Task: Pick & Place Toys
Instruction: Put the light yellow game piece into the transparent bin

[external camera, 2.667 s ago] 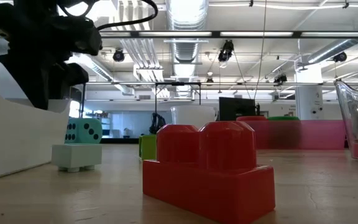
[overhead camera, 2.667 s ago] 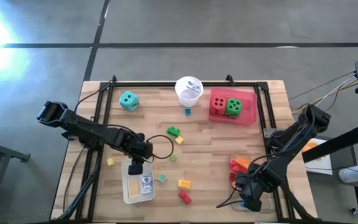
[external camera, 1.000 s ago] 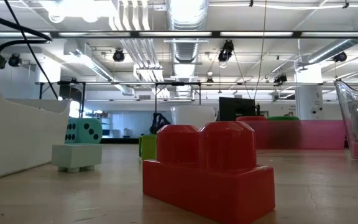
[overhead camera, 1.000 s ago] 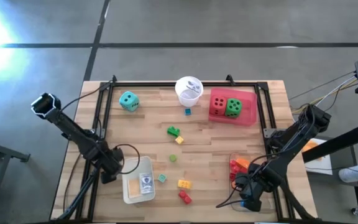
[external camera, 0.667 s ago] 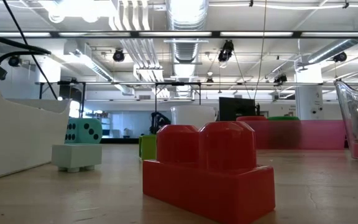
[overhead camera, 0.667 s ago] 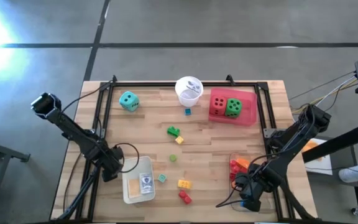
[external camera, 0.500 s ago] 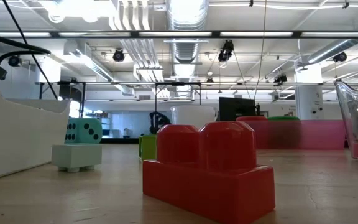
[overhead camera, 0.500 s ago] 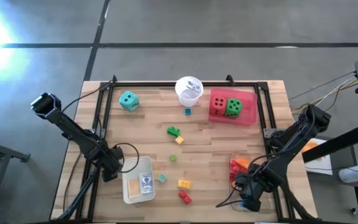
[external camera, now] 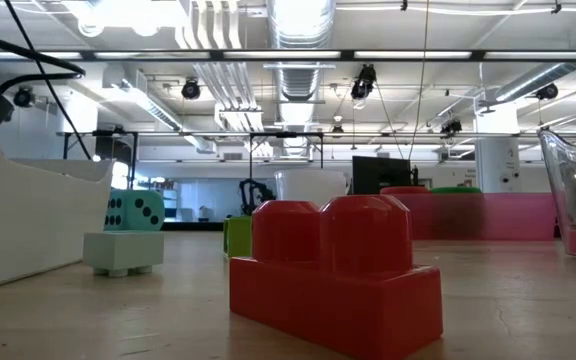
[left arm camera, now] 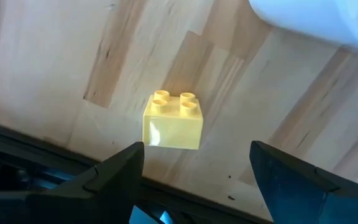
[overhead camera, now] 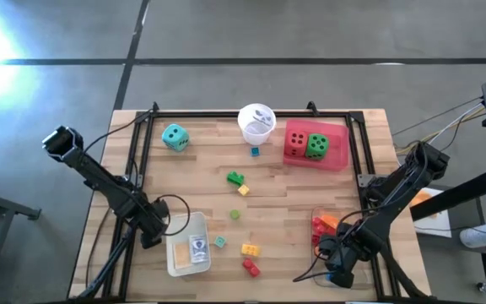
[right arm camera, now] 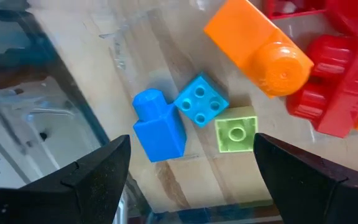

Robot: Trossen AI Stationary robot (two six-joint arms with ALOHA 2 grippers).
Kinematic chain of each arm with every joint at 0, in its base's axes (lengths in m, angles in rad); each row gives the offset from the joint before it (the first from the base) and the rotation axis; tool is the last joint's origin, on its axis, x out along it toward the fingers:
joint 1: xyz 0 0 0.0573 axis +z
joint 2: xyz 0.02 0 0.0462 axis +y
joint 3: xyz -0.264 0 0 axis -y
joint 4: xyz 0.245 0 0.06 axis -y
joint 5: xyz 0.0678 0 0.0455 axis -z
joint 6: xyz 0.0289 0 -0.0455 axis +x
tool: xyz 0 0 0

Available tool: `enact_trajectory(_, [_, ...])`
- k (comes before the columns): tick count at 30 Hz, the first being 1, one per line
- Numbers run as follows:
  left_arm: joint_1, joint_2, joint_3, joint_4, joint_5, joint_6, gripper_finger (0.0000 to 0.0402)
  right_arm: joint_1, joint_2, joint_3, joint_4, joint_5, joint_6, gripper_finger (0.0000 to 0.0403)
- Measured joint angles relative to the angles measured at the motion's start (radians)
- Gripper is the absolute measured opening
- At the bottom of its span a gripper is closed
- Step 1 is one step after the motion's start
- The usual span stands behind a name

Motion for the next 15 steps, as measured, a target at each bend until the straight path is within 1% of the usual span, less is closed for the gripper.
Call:
enact_trajectory(4, [0.0,0.0,0.0,-0.001,-0.011,-0.028,0.0294,0.0,0.0,0.0,0.011,-0.002,0.0,0.0334])
enact_trajectory(9, [0.003,0.0,0.0,-0.003,-0.063,-0.039,0.0294,-0.006,0.0,0.0,0.014,-0.005,0.02,0.0334])
enact_trajectory(12, [0.003,0.007,0.0,-0.012,-0.072,-0.008,0.0294,-0.015,0.0,0.0,0.023,-0.008,0.023,0.0334])
enact_trajectory(15, [0.003,0.042,0.0,-0.014,-0.069,0.05,0.0294,-0.028,-0.001,0.0,0.032,-0.013,0.023,0.0334])
